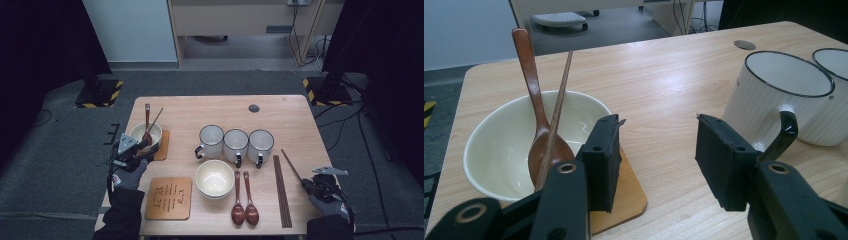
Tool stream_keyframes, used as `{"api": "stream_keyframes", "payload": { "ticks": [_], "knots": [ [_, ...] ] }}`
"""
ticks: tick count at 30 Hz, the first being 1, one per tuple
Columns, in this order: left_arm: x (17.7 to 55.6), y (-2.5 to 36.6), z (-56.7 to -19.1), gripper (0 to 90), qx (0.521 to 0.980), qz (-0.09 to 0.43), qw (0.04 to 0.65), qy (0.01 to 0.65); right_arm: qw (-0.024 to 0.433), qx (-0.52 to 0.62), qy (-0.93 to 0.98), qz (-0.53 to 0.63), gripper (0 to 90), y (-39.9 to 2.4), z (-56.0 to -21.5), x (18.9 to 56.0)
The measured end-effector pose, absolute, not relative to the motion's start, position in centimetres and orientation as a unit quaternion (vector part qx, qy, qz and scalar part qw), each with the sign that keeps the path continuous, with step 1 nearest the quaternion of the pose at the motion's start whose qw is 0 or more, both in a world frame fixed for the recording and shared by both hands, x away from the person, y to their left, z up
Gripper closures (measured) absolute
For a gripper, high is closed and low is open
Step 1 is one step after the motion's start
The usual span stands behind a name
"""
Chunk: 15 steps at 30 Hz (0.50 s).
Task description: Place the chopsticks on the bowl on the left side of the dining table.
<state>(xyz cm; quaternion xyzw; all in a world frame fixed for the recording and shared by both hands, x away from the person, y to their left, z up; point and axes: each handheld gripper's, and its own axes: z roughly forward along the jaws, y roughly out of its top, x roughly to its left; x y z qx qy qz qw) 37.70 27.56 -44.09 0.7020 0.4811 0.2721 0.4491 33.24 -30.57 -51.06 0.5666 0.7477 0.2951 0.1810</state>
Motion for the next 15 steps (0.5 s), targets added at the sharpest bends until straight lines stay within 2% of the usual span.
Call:
{"api": "stream_keyframes", "payload": {
  "ticks": [15],
  "knots": [
    [37.6,27.4,-43.7,51.6,0.700,0.272,0.455,0.479,0.200,0.565,0.727,0.337,84.7,-30.8,-49.7,33.2]
  ]
}}
